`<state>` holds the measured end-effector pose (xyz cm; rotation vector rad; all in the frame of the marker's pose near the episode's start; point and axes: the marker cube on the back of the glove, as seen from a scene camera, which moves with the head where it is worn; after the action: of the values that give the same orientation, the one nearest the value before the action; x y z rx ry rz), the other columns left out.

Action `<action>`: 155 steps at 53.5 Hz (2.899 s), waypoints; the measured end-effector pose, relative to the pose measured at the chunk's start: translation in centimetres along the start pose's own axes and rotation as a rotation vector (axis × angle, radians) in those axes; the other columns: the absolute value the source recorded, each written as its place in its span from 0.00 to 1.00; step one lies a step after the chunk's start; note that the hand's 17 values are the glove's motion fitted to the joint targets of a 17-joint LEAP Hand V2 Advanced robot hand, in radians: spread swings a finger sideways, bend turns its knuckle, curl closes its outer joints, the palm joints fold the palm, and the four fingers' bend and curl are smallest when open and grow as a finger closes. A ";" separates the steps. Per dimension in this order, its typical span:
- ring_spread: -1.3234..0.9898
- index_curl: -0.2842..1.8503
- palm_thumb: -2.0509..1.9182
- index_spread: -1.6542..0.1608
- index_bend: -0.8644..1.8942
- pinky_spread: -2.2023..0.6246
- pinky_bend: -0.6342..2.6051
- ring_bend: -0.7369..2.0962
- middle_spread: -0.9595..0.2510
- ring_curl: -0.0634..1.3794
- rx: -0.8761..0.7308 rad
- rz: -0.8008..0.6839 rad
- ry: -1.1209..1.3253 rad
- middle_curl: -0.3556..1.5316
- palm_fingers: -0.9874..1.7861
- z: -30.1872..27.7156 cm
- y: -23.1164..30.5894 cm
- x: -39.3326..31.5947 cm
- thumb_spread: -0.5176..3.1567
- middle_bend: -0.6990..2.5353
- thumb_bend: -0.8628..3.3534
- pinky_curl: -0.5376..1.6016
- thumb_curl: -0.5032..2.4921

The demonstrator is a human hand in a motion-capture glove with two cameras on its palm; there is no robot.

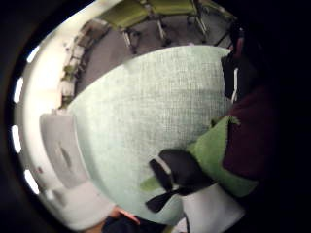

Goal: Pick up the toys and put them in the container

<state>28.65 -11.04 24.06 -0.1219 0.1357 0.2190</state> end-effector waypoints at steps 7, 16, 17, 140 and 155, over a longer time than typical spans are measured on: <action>0.41 0.46 0.57 0.71 0.61 0.68 0.48 0.52 0.53 0.22 0.075 -0.013 -0.028 0.35 0.67 -1.4 0.4 -0.3 0.43 0.30 0.23 0.43 0.25; 0.38 0.50 0.64 0.73 0.58 0.64 0.46 0.59 0.46 0.29 -0.008 -0.025 -0.126 0.40 0.75 -2.1 1.8 -1.4 0.43 0.36 0.26 0.42 0.29; 0.38 0.50 0.64 0.73 0.58 0.64 0.46 0.59 0.46 0.30 -0.014 -0.025 -0.137 0.41 0.75 -2.2 2.0 -1.6 0.43 0.37 0.26 0.42 0.30; 0.52 0.31 0.47 0.75 0.36 0.77 0.49 0.42 0.73 0.21 0.173 -0.427 -0.086 0.43 0.30 -23.2 19.6 -16.5 0.38 0.28 0.17 0.41 0.22; 0.52 0.28 0.47 0.75 0.36 0.77 0.46 0.38 0.74 0.20 0.172 -0.263 -0.106 0.41 0.31 -19.5 21.6 -2.8 0.38 0.27 0.17 0.40 0.21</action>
<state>18.79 6.68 2.98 0.0436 0.0322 -0.0490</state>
